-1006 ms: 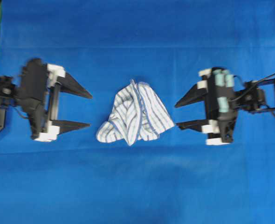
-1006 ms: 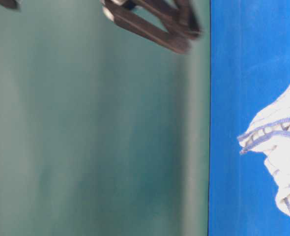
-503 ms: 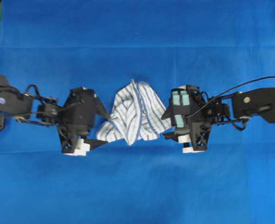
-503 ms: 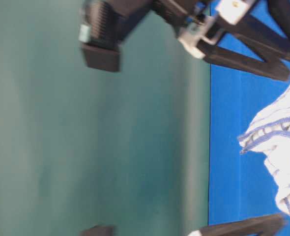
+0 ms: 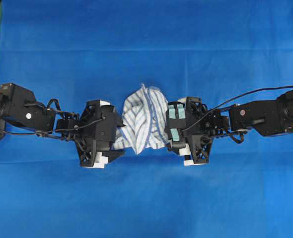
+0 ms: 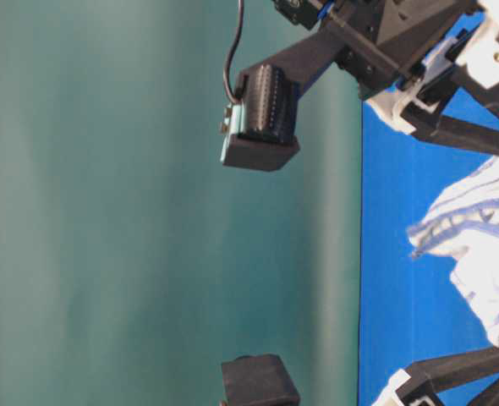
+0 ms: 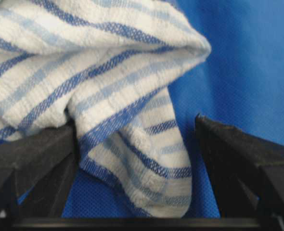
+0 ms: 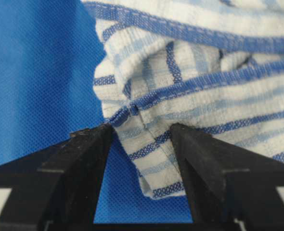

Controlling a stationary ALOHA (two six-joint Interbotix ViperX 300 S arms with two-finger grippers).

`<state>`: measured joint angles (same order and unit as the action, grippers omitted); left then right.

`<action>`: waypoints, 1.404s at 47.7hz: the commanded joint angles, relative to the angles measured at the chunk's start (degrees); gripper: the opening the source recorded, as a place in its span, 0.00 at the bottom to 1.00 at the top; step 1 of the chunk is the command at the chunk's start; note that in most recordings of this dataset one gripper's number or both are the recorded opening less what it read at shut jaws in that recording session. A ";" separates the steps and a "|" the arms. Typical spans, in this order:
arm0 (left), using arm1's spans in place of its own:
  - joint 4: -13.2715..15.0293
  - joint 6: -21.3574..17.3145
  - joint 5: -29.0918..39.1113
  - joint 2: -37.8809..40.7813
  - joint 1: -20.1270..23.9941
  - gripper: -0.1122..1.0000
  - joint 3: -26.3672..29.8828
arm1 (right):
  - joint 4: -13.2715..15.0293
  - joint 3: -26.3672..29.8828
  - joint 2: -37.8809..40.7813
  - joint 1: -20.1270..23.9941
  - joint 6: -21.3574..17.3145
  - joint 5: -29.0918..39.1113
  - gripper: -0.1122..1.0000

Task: Lift the towel with both arms.
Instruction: 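Close both grippers on the towel's left and right edges, then lift the towel upward with both grippers, pulling edges apart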

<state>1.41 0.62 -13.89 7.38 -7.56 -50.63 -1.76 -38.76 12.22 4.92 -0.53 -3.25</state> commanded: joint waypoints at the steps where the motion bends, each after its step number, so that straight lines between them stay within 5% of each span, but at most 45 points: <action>1: 0.09 0.09 0.62 -0.44 0.70 0.90 0.70 | -0.18 0.97 -0.53 0.00 -0.09 -0.35 0.64; 8: 0.09 -0.09 3.16 -0.53 1.23 0.69 1.05 | -0.18 1.05 -0.53 -0.18 0.00 -0.09 0.57; 16: 0.09 -0.70 5.27 -1.58 1.32 0.25 1.67 | -0.18 1.05 -1.23 -0.18 0.00 1.05 0.17; 20: 0.09 -0.70 6.15 -2.55 1.41 0.13 2.02 | -0.18 0.97 -1.93 -0.18 0.00 1.85 0.15; 34: 0.09 0.18 14.50 -11.34 2.90 0.13 5.71 | -0.18 2.11 -9.49 -0.18 0.18 7.38 0.15; 47: 0.09 -0.09 28.13 -20.13 6.06 0.13 14.68 | 0.26 4.66 -22.15 -1.32 0.18 16.70 0.15; 67: -1.23 -2.02 42.80 -29.00 6.50 0.13 29.44 | 5.19 14.77 -36.21 -2.64 0.44 31.46 0.15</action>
<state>0.53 -0.88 27.51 -19.07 -1.32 -24.87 2.90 -27.51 -21.53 2.37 -0.18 26.28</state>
